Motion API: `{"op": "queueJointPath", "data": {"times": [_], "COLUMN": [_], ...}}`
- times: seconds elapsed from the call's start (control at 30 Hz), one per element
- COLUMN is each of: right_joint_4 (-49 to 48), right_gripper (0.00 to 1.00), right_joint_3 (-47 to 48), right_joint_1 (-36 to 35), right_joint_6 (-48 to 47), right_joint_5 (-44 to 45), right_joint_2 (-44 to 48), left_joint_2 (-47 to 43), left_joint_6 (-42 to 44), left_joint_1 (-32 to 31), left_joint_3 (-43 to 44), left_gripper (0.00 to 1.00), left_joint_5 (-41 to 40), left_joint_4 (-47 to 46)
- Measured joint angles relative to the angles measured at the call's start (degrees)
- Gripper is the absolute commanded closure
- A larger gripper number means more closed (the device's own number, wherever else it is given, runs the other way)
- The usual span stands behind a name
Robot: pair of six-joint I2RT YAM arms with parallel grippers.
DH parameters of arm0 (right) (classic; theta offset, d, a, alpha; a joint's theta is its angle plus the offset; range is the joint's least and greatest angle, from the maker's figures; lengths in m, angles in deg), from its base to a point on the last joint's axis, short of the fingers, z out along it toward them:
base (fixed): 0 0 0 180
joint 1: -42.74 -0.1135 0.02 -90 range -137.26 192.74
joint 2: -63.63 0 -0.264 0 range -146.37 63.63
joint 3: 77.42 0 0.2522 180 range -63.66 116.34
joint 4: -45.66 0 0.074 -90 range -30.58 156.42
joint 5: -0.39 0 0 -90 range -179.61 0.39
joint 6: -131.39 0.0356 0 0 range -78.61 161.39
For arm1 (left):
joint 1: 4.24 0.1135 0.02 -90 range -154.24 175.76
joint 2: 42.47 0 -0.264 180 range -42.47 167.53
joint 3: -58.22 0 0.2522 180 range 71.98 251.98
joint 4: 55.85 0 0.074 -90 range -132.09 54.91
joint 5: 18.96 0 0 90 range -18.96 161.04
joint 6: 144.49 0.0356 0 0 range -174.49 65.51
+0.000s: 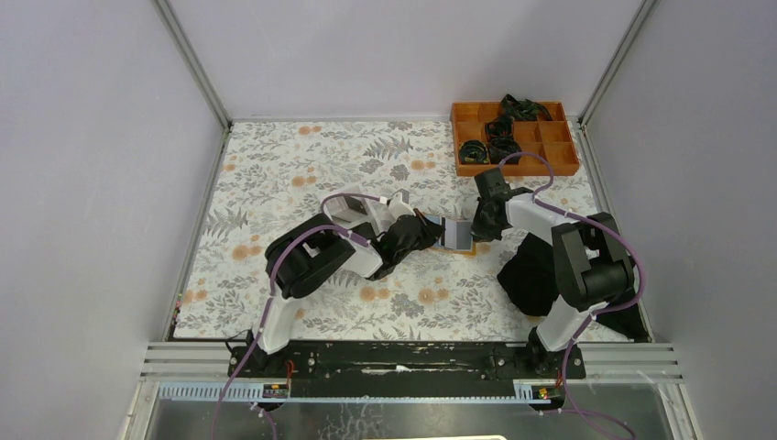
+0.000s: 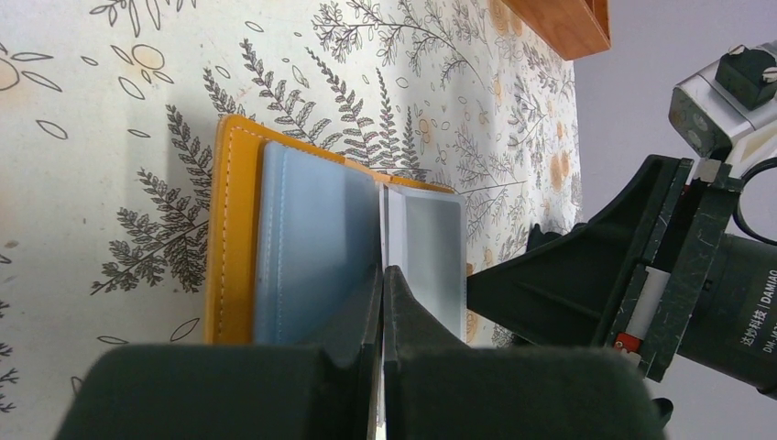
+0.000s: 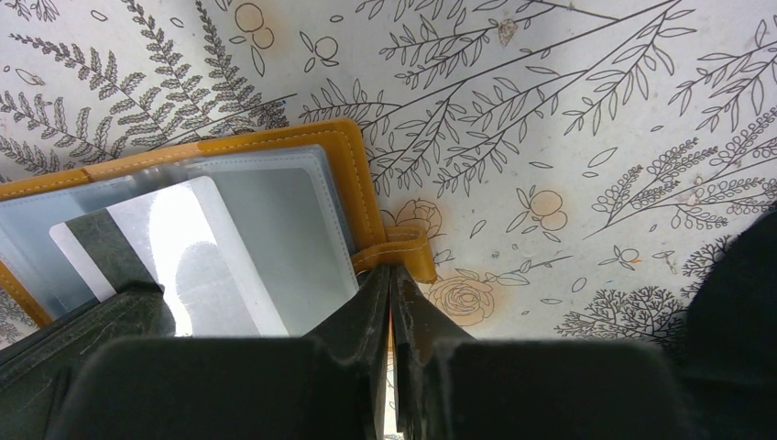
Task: Put the credit cards into the card holder
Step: Insert the credit card into the card holder.
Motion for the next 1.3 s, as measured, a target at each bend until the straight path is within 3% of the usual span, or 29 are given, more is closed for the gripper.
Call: {"op": "queueJointPath", "data": {"times": [0.43, 0.53, 0.7, 0.97, 1.3], "right_joint_4": [0.96, 1.09, 1.07, 1.38, 1.55], "right_gripper": [0.91, 0.91, 0.91, 0.91, 0.91], "right_joint_3": [0.85, 0.94, 0.96, 1.31, 1.51], "right_joint_1": [0.0, 0.0, -0.02, -0.04, -0.17], "right_joint_6": [-0.04, -0.07, -0.15, -0.22, -0.2], "right_joint_5": [-0.02, -0.04, -0.09, -0.11, -0.04], "right_joint_2": [-0.5, -0.55, -0.55, -0.66, -0.7], "left_joint_2": [1.55, 1.73, 2.03, 1.92, 1.81], "left_joint_6": [1.05, 1.68, 2.99, 4.59, 7.04], "left_joint_1": [-0.02, -0.02, -0.04, -0.17, -0.26], "left_joint_3": [1.38, 2.01, 2.34, 3.41, 7.21], "left_gripper": [0.99, 0.83, 0.74, 0.67, 0.65], "left_joint_5": [1.66, 2.25, 3.52, 5.07, 6.45], "left_joint_4": [-0.37, -0.04, 1.92, 3.45, 9.4]}}
